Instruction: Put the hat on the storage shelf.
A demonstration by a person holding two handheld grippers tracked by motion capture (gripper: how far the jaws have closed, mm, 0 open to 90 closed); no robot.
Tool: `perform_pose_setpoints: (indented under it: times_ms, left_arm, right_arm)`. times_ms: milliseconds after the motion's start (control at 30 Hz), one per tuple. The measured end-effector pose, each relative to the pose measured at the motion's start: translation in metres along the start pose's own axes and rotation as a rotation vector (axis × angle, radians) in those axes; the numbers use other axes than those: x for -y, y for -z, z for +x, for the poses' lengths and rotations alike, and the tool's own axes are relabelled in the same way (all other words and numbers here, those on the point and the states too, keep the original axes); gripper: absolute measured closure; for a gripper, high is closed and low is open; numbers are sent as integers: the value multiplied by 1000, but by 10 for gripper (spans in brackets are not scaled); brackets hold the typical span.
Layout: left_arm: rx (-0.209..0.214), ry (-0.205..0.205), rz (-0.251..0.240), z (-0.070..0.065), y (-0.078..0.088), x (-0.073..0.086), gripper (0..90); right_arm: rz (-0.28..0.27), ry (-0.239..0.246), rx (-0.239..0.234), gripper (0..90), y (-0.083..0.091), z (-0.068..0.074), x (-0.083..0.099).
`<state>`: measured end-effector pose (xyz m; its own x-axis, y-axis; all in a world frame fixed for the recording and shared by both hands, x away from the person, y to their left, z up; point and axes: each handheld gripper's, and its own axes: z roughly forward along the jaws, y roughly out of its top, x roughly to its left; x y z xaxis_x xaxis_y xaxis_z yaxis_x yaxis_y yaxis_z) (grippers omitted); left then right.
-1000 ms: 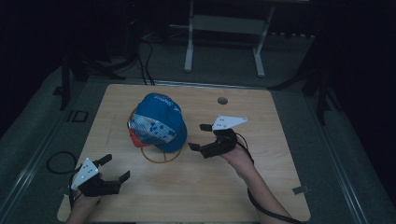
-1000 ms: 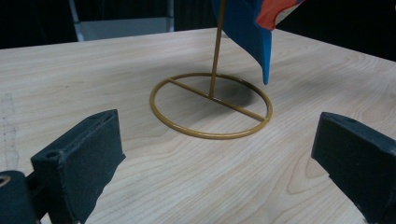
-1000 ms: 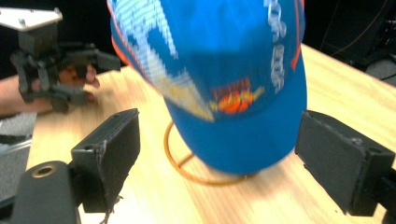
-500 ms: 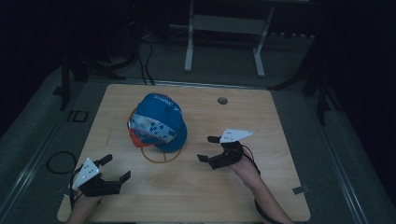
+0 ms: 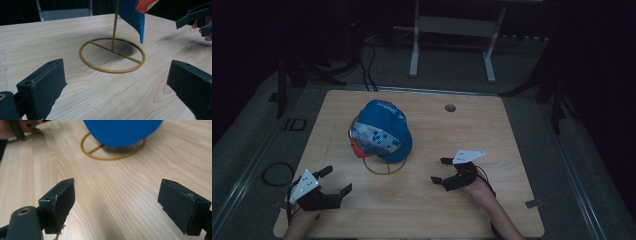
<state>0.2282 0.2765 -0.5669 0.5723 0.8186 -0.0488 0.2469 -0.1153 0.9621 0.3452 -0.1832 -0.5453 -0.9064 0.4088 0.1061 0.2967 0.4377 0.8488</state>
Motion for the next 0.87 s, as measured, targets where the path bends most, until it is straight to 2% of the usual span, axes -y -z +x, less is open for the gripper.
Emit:
perform_pose_setpoints:
  times_ms: [167,300,500,700,867]
  left_arm:
    - [0,-1,0,0,0,0,23]
    - [0,-7,0,0,0,0,24]
    - [1,-7,2,0,0,0,24]
    - [4,-12,7,0,0,0,24]
    - [7,-9,5,0,0,0,24]
  right_arm:
    - [3,-8,25,141,10,-6,11]
    - [23,11,75,141,22,-12,23]
    - [43,-3,126,141,37,-23,37]
    - [11,-12,100,141,43,-30,44]
    - [18,-9,112,141,42,-30,44]
